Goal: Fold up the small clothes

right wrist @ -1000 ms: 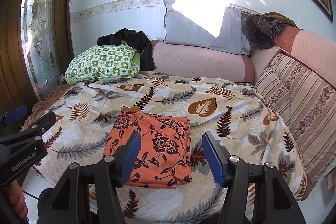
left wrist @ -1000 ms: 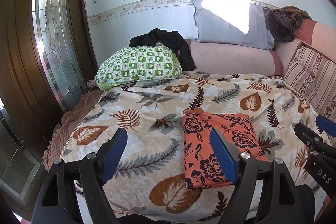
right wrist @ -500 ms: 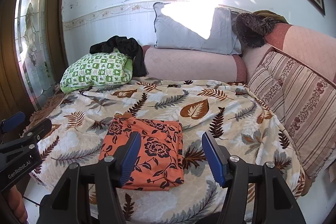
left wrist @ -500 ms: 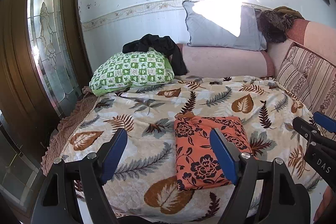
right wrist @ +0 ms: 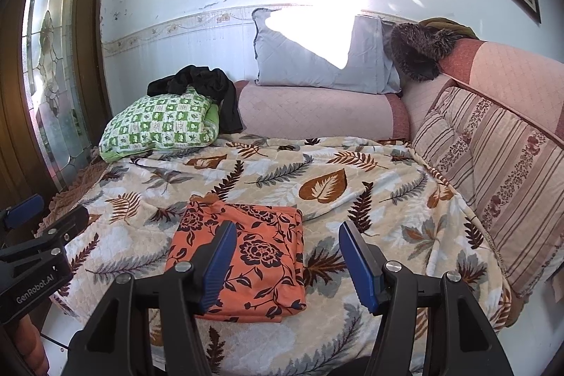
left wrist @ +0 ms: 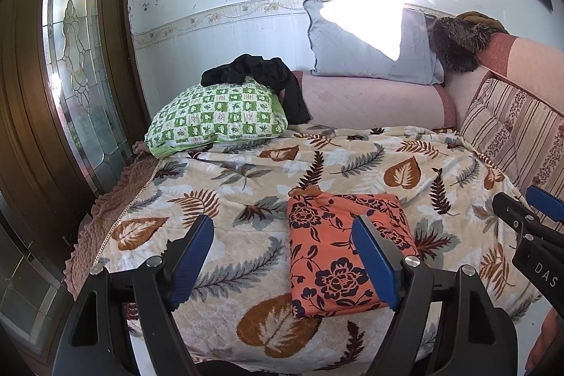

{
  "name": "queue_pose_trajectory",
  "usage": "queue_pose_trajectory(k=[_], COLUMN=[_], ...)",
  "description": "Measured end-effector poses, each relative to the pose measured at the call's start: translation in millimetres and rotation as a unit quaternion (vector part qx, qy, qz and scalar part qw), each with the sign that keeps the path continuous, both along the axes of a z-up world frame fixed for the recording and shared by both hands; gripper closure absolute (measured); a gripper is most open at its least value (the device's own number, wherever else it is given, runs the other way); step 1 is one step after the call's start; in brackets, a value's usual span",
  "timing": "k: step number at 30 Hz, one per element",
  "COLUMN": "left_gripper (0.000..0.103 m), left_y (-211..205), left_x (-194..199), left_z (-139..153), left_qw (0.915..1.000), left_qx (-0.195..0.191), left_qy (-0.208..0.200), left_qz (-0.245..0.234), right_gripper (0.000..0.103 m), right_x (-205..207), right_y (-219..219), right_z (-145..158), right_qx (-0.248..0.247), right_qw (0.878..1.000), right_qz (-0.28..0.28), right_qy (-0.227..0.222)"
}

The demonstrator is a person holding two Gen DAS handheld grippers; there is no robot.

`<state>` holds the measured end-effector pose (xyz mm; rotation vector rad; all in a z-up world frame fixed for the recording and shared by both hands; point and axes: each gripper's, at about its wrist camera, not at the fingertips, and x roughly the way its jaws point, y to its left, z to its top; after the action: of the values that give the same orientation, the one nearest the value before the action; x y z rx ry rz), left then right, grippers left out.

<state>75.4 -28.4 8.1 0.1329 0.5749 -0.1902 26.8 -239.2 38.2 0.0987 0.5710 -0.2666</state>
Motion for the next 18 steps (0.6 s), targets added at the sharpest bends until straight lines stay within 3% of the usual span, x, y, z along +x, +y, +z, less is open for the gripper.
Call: queue_pose_trajectory(k=[18], left_gripper=[0.022], left_y=[-2.3], left_x=[-0.2], left_z=[0.1], left_qw=[0.9997], left_qx=[-0.003], left_qy=[0.003], left_qz=[-0.023], right_gripper=[0.039], right_x=[1.3], right_y=[5.4], right_z=[4.9], right_qx=[-0.006], right_qw=[1.000], right_qz=[0.000], right_qy=[-0.001])
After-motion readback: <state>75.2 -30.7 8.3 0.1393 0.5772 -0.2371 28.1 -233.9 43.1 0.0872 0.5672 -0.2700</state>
